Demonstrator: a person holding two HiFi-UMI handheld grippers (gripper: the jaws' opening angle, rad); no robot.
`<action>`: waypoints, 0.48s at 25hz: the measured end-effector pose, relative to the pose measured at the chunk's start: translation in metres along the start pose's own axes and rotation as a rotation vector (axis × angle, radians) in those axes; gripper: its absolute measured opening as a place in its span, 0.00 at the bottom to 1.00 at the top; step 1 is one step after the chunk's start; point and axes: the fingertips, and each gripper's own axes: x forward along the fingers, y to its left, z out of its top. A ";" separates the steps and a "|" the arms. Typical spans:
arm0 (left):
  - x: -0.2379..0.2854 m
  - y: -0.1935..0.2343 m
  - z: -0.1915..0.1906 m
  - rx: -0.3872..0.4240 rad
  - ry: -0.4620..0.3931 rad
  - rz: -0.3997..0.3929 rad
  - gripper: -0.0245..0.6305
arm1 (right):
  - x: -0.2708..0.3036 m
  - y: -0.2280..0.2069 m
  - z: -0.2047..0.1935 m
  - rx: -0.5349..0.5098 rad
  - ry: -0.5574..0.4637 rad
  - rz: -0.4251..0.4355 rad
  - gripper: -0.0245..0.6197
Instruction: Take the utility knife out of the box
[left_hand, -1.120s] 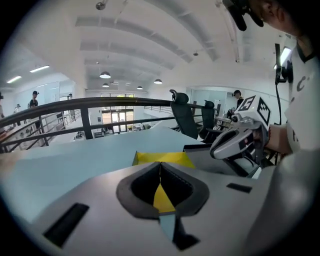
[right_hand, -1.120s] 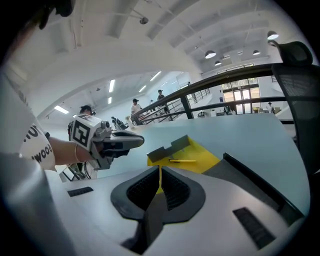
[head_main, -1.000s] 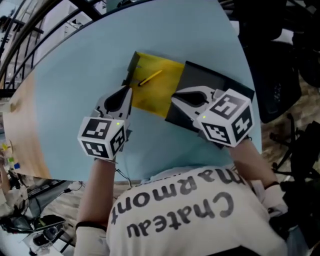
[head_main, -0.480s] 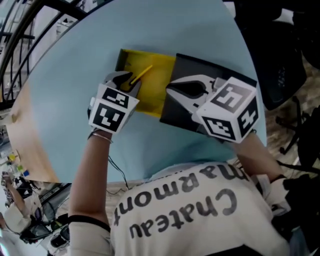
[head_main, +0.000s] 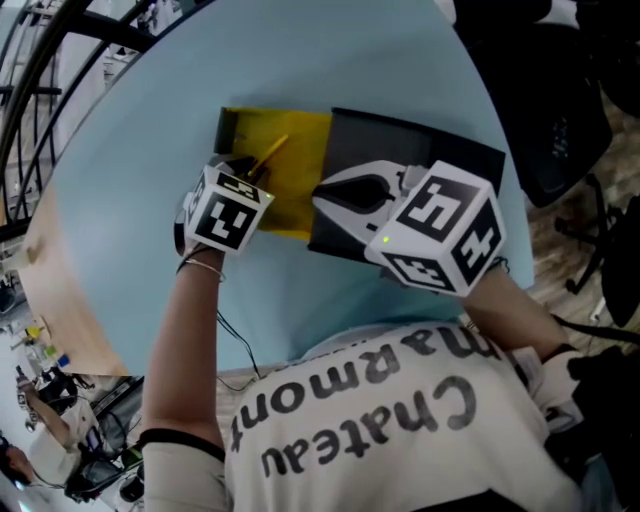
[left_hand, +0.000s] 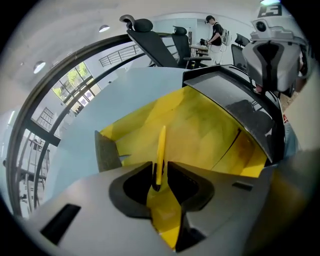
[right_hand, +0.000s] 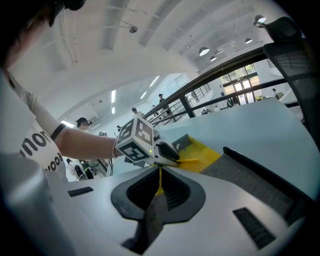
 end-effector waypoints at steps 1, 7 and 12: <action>0.001 0.001 0.000 -0.002 0.010 0.000 0.18 | 0.000 0.001 -0.002 0.001 0.004 0.004 0.10; 0.002 -0.001 0.001 0.024 0.027 0.001 0.17 | 0.000 0.000 -0.003 0.002 0.003 0.003 0.10; 0.003 -0.003 0.000 0.029 0.021 0.009 0.13 | 0.002 -0.002 -0.005 0.003 0.012 0.003 0.10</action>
